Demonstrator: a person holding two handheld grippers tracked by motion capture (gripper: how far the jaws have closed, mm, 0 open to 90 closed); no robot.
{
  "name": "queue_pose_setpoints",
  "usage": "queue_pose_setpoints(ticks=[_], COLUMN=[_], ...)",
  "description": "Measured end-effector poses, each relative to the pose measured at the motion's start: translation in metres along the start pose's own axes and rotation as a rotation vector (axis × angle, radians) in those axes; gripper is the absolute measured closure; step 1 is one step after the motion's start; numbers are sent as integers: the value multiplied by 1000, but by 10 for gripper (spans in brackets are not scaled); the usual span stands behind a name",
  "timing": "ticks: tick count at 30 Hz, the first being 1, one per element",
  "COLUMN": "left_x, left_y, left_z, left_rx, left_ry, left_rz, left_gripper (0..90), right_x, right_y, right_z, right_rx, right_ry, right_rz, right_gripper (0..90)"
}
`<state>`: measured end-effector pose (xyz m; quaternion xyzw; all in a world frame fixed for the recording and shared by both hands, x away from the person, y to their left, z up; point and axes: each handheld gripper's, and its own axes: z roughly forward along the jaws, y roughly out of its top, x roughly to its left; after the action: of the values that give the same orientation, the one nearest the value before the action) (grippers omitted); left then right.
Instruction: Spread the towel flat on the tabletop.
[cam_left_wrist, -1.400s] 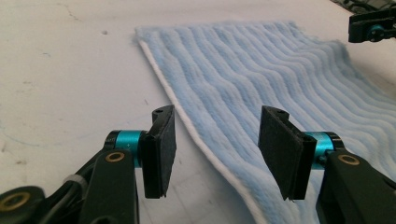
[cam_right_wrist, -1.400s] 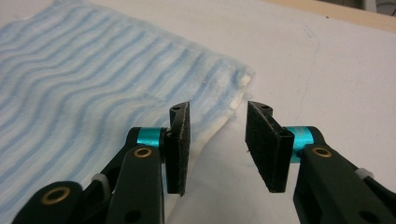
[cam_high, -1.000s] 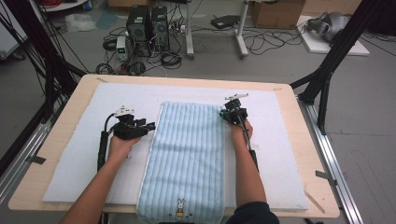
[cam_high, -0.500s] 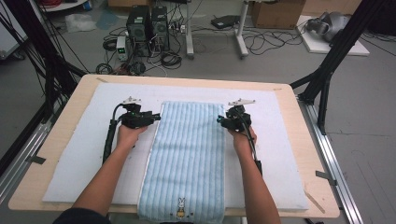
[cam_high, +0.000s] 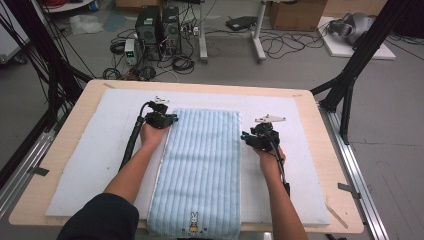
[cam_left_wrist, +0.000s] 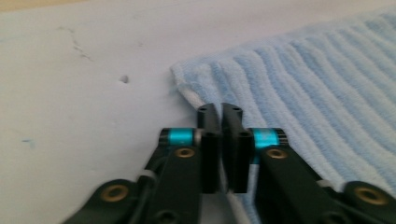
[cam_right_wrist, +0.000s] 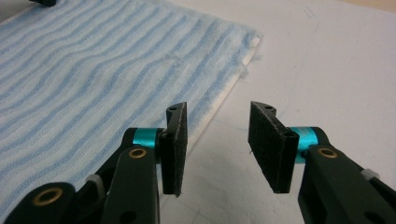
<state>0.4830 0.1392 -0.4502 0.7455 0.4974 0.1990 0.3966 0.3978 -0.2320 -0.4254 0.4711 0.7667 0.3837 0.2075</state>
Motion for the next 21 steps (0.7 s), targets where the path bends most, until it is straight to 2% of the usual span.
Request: queue_pose_setpoints(ticks=[2, 5, 6, 7, 8, 9, 11, 13, 16, 17, 18, 20, 21], left_x=[2, 4, 4, 7, 10, 12, 15, 19, 22, 22, 23, 23, 24], left_y=[0, 0, -1, 0, 0, -1, -1, -1, -2, -1, -2, -4, -5], left_z=[0, 0, -1, -2, -4, -7, -13, -20, -29, -32, -35, -42, -45], left_rx=[-6, -10, -17, -17, -14, -15, -29, -43, -57, -65, -91, -122, -129], left_ry=[29, 28, 38, 49, 28, 19, 22, 12, -6, -17, -24, -49, -63], left_rz=[-16, -20, -14, -25, -45, -54, -40, -44, -57, -59, -58, -67, -59], left_gripper=[877, 868, 826, 694, 608, 603, 589, 601, 612, 603, 596, 572, 554], right_x=[-1, 0, 0, 1, 2, 3, 5, 6, 7, 7, 6, 1, 0], right_y=[0, 1, 1, 0, 0, 0, -1, -1, 2, 3, 3, 3, 2], right_z=[-1, 1, 4, 7, 11, 15, 25, 33, 39, 40, 41, 40, 38], right_rx=[-2, -13, -10, -8, -5, -2, 15, 39, 50, 56, 52, 43, 40], right_ry=[-6, -13, -15, -16, -10, -5, 3, 3, -69, -106, -114, -97, -90], right_rz=[0, 3, 6, 6, 7, 6, 6, 2, -21, -41, -32, 9, 20], right_gripper=[572, 578, 586, 606, 622, 649, 705, 757, 802, 770, 741, 703, 692])
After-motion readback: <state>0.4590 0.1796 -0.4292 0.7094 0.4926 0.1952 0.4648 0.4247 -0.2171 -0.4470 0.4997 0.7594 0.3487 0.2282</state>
